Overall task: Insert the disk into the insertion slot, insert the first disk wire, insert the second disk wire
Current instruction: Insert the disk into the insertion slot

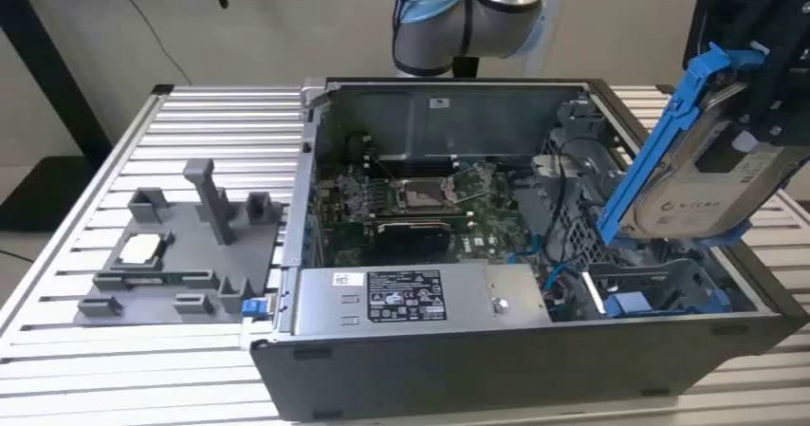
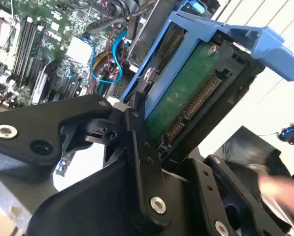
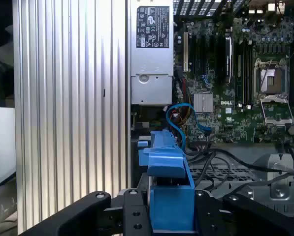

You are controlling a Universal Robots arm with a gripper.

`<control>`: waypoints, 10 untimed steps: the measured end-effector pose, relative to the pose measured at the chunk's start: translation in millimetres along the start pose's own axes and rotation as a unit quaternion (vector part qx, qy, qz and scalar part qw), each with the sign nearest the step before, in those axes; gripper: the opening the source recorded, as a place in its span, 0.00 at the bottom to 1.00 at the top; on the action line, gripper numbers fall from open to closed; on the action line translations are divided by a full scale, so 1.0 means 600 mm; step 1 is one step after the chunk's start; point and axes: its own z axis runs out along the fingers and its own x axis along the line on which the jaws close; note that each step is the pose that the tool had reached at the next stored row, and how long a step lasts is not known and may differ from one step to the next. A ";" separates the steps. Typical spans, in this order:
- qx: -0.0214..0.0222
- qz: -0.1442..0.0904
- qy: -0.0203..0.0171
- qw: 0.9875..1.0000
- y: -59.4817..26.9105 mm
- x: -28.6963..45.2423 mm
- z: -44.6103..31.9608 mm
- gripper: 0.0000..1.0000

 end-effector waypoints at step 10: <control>0.000 0.000 0.000 1.000 0.000 0.000 0.000 0.33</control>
